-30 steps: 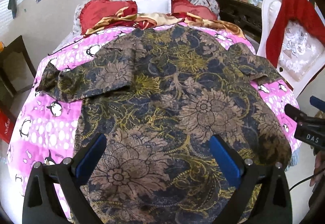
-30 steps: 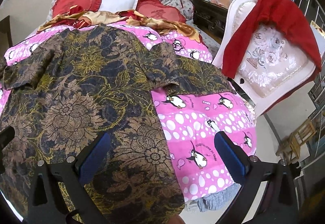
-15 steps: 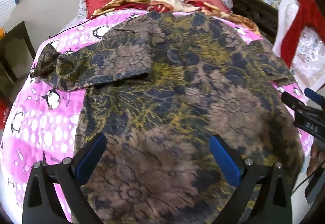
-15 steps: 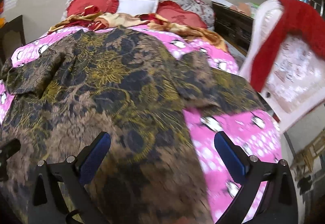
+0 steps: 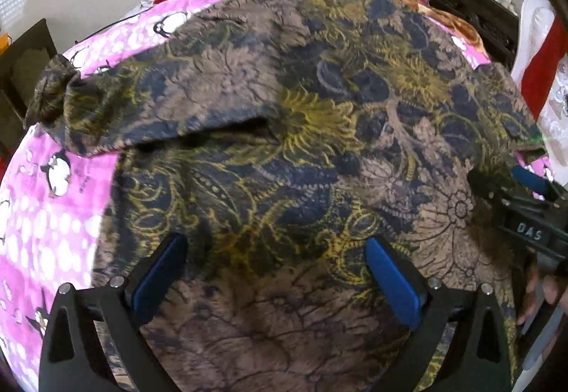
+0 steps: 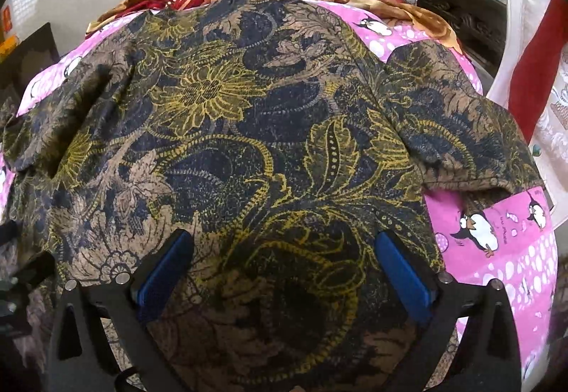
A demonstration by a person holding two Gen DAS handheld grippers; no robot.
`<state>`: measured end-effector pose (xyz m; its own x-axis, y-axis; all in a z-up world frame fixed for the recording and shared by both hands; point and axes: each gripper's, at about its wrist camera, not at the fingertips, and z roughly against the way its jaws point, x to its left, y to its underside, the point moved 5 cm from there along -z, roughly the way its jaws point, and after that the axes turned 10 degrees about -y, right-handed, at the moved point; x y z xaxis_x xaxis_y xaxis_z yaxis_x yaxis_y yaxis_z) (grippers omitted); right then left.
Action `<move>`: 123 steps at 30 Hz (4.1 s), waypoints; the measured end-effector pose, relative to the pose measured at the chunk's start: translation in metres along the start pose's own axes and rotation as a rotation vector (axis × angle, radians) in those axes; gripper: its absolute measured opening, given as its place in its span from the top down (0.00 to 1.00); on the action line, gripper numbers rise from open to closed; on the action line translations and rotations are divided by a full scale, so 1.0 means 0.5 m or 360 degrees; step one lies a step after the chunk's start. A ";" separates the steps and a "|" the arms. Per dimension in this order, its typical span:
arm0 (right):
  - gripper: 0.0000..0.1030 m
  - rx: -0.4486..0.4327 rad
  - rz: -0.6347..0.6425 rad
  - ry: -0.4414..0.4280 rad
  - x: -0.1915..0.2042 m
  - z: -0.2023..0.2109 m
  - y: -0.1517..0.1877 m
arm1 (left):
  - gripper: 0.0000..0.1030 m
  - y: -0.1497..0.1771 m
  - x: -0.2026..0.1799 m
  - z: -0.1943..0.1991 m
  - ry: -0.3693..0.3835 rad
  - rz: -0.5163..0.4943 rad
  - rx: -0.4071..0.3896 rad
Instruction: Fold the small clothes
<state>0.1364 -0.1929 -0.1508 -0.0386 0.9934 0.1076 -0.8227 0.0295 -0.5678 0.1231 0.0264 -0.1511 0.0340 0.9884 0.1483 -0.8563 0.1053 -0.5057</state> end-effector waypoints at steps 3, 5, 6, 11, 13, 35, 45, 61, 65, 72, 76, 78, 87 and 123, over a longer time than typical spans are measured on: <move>0.00 -0.0004 -0.0003 -0.0004 0.001 -0.001 -0.001 | 0.00 0.004 -0.003 -0.002 -0.0008 0.0007 -0.0032; 0.00 -0.0005 -0.0002 -0.0004 0.000 -0.001 0.000 | 0.00 0.007 -0.001 -0.003 0.0007 0.0022 -0.0040; 0.00 -0.0002 -0.0001 -0.0002 0.000 0.000 -0.001 | 0.00 0.009 -0.001 -0.004 0.0009 0.0024 -0.0047; 0.00 -0.0004 0.0005 0.0008 -0.005 -0.002 0.003 | 0.00 0.011 -0.002 -0.005 -0.0005 0.0022 -0.0060; 0.00 -0.0001 -0.0007 0.0008 -0.002 0.003 0.002 | 0.00 0.013 0.002 -0.004 0.0003 0.0026 -0.0048; 0.00 -0.0036 0.0018 0.0048 0.007 0.043 0.058 | 0.05 -0.179 0.512 -0.036 0.0008 0.0357 -0.0133; 0.00 -0.0045 0.0019 0.0049 0.007 0.041 0.057 | 0.07 -0.193 0.533 -0.139 0.0144 0.0611 0.0164; 0.00 -0.0048 0.0022 0.0050 0.007 0.041 0.056 | 0.95 -0.197 0.799 0.131 -0.0106 0.0984 -0.0345; 0.00 -0.0049 0.0023 0.0051 0.007 0.041 0.056 | 0.95 -0.184 0.933 0.213 -0.0344 0.1171 -0.0444; 0.00 -0.0049 0.0025 0.0053 0.008 0.041 0.057 | 0.96 -0.269 0.844 0.240 -0.0155 0.0962 -0.0496; 0.00 -0.0050 0.0027 0.0059 0.009 0.041 0.056 | 0.96 -0.318 0.577 0.205 0.0242 0.0662 -0.0466; 0.00 -0.0050 0.0025 0.0057 0.009 0.041 0.055 | 0.95 -0.323 0.449 0.181 0.0373 0.0539 -0.0444; 0.05 0.0005 -0.0002 -0.0031 0.002 0.060 0.041 | 0.80 -0.207 -0.067 -0.017 0.0625 0.0051 -0.0105; 0.91 -0.0065 -0.0201 -0.0491 -0.075 0.011 -0.169 | 0.35 -0.029 0.111 -0.001 0.0316 0.0201 -0.0269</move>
<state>0.2041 -0.2331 -0.1022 -0.1125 0.9017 0.4175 -0.8087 0.1611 -0.5657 0.1378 0.0797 -0.1359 0.0469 0.9952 -0.0859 -0.7628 -0.0199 -0.6464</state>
